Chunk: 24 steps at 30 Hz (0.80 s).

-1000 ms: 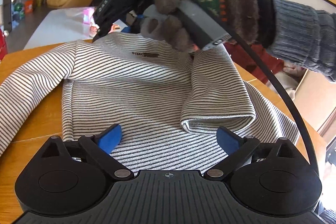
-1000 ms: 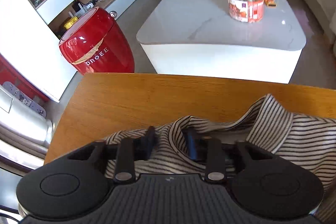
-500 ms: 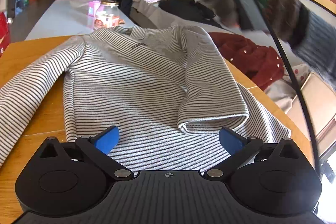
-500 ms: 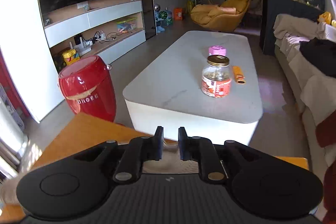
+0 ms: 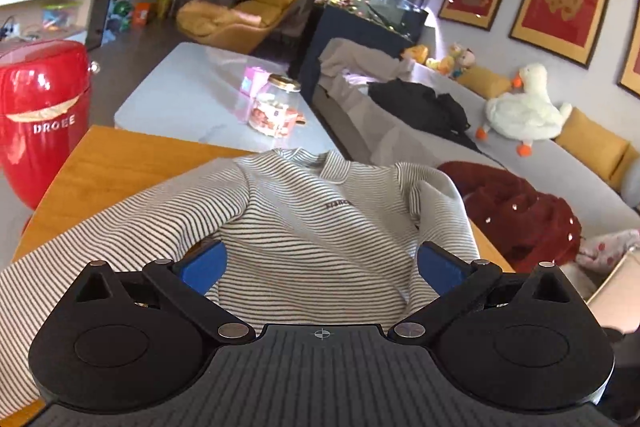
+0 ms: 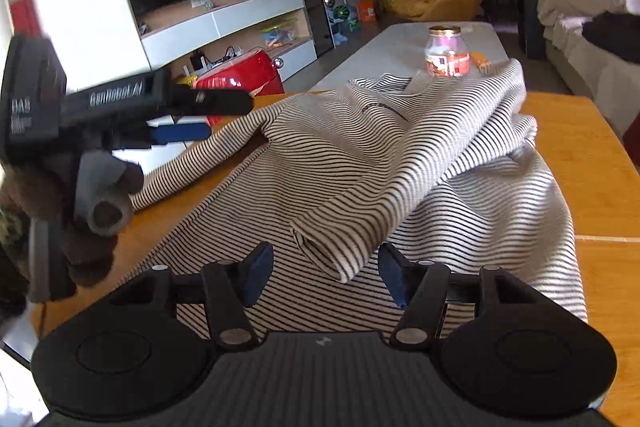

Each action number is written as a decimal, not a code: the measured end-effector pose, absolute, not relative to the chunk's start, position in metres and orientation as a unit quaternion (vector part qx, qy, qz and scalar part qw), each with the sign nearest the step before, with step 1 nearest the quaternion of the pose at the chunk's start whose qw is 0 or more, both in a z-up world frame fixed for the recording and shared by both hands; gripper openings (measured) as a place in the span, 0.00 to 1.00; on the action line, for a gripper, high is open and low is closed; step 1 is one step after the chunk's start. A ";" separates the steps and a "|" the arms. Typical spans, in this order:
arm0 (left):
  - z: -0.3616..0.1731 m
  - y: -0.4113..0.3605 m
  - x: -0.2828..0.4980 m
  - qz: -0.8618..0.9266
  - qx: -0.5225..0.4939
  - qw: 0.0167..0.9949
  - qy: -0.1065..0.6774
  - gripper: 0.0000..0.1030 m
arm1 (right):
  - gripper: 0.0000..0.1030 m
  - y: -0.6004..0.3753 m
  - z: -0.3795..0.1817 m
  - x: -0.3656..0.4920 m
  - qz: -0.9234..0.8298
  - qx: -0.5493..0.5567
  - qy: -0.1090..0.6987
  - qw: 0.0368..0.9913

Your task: Fold clothes

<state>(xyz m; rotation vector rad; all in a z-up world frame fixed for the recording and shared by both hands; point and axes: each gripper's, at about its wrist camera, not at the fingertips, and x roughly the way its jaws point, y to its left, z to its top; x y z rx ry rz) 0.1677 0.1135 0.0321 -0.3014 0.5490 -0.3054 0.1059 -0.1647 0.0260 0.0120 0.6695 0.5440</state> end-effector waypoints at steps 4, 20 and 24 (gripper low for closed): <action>0.035 0.111 0.162 -0.140 -0.147 0.941 0.269 1.00 | 0.04 -0.183 0.047 0.131 0.227 -0.014 0.288 0.930; -0.006 0.050 0.166 -0.225 -0.008 0.927 0.299 1.00 | 0.03 -0.271 0.215 0.210 0.145 0.045 0.132 0.979; -0.005 0.067 0.156 -0.221 -0.044 0.917 0.331 1.00 | 0.03 -0.217 0.207 0.242 0.200 0.048 0.157 0.966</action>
